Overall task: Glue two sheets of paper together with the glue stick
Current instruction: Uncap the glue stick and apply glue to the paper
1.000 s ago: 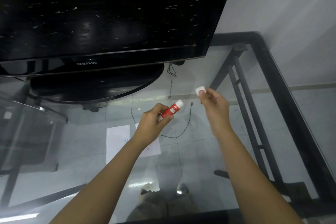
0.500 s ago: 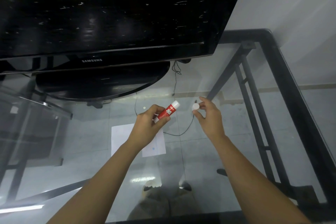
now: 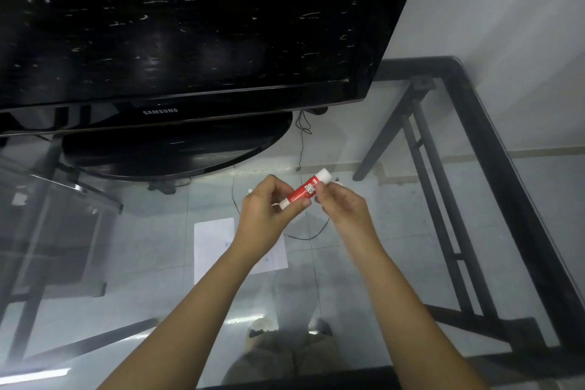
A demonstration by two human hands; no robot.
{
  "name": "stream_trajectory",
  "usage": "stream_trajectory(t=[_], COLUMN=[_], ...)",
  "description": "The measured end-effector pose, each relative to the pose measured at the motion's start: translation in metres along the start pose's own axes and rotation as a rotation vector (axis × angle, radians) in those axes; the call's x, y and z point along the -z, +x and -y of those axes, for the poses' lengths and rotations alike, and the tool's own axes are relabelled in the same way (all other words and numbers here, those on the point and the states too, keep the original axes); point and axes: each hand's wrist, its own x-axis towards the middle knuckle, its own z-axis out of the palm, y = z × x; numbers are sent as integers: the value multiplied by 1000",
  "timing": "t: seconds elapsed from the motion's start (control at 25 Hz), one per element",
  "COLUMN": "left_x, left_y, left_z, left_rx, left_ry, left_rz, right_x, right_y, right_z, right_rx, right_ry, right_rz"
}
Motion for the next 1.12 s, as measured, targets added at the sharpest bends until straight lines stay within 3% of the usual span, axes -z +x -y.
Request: stream_trajectory(t=[0.12,0.24,0.32,0.48,0.52,0.64,0.68,0.72,0.84,0.88,0.96,1.12], left_x=[0,1,1,2,4,11,12,11,11,11,14,17], left_y=[-7,-12,-15,-19,-19,-17,-16,-15,-16,-19,-21,-20], left_z=[-4,-2,1,3,4,12,15,17,0,0,2,4], left_rx=[51,428,542,383,260,-330,-464,-473,119,219,207,-56], left_ry=[-102,-545,-720,-730,-618,118,254,276,-336,-467,-482,-442], left_rz=[76,161,170,107,79,-126,-157,-146,91,130,150,73], right_x=[-2,-1,-3,-8,-10,-19,-22,-24,-23,-23,-22,-22], right_y=[-2,-7,-10,-12,-11,-11,-12,-13,-13,-18,-26,-26], right_z=[1,4,6,10,11,10,10,11,11,11,10,14], right_rx=[-3,-11,6,16,8,-21,-31,-35,-32,-30,-28,-40], right_ry=[76,125,134,159,164,190,212,237,275,267,267,285], right_rz=[-39,-57,-64,-123,-137,-148,-144,-141,-160,-174,-197,-193])
